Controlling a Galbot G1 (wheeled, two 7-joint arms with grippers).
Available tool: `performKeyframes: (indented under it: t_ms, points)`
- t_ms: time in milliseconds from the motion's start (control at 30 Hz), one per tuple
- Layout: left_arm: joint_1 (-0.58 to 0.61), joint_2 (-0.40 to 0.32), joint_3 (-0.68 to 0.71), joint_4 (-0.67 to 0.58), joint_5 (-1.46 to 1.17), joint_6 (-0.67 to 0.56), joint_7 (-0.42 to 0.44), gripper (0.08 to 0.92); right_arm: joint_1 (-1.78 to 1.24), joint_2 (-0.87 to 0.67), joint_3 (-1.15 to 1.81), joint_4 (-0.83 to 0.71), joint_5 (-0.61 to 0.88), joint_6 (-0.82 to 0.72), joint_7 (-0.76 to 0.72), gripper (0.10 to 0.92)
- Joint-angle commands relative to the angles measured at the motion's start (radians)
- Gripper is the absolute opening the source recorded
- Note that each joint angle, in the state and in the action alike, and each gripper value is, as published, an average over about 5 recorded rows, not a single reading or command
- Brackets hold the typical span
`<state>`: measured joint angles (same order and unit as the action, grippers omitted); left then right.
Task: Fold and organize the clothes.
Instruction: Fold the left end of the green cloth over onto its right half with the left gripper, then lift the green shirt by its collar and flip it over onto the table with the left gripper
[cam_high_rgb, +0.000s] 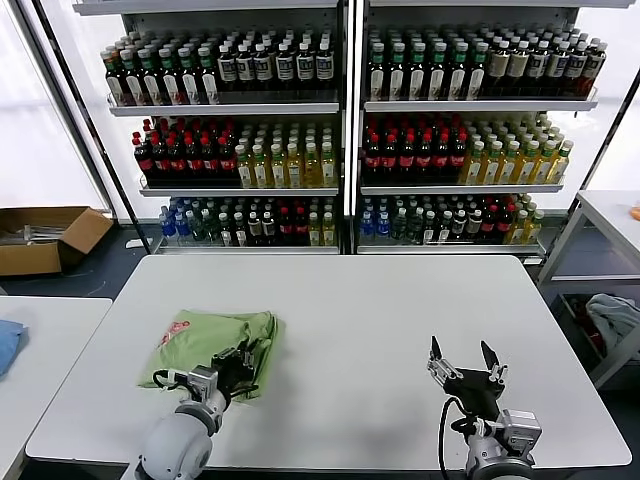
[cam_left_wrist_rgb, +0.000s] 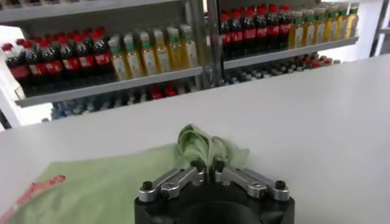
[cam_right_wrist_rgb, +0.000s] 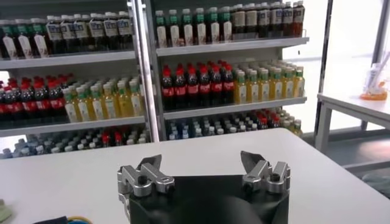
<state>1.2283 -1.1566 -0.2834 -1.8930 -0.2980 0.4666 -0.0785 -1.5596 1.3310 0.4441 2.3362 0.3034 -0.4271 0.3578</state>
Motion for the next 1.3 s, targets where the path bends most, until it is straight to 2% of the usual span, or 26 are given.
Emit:
performKeyframes:
  t_ms: [33,167,300,467,567,700,867,1300]
  points:
    - [0.043,-0.096,0.040,0.020,-0.160,-0.102,0.002,0.221,0.001,0.001,-0.025,-0.005,-0.007,0.002,0.000,0.823]
    - [0.063,-0.102,0.042,-0.032,-0.306,-0.103,0.024,0.342,0.012,-0.001,-0.036,-0.011,-0.007,0.002,0.002,0.823]
    - [0.072,-0.092,0.008,-0.158,-0.488,-0.096,0.053,0.472,0.020,-0.006,-0.034,-0.019,-0.004,0.002,0.004,0.823]
    - [0.009,-0.043,-0.117,-0.302,-0.594,-0.091,0.005,0.610,0.029,-0.013,-0.035,-0.030,0.002,0.003,0.003,0.823]
    - [-0.030,0.017,-0.222,-0.280,-0.521,-0.073,-0.044,0.697,0.043,-0.016,-0.042,-0.035,0.005,0.002,0.004,0.823]
    - [-0.023,0.099,-0.306,-0.155,-0.323,-0.052,-0.057,0.797,0.067,-0.024,-0.059,-0.045,0.009,-0.001,0.007,0.823]
    - [0.007,0.128,-0.344,-0.034,-0.244,-0.035,-0.044,0.821,0.102,-0.040,-0.080,-0.058,0.013,-0.010,0.009,0.823]
    - [0.020,0.108,-0.321,0.138,-0.230,-0.051,0.029,0.823,0.115,-0.054,-0.087,-0.050,0.026,-0.023,0.013,0.823]
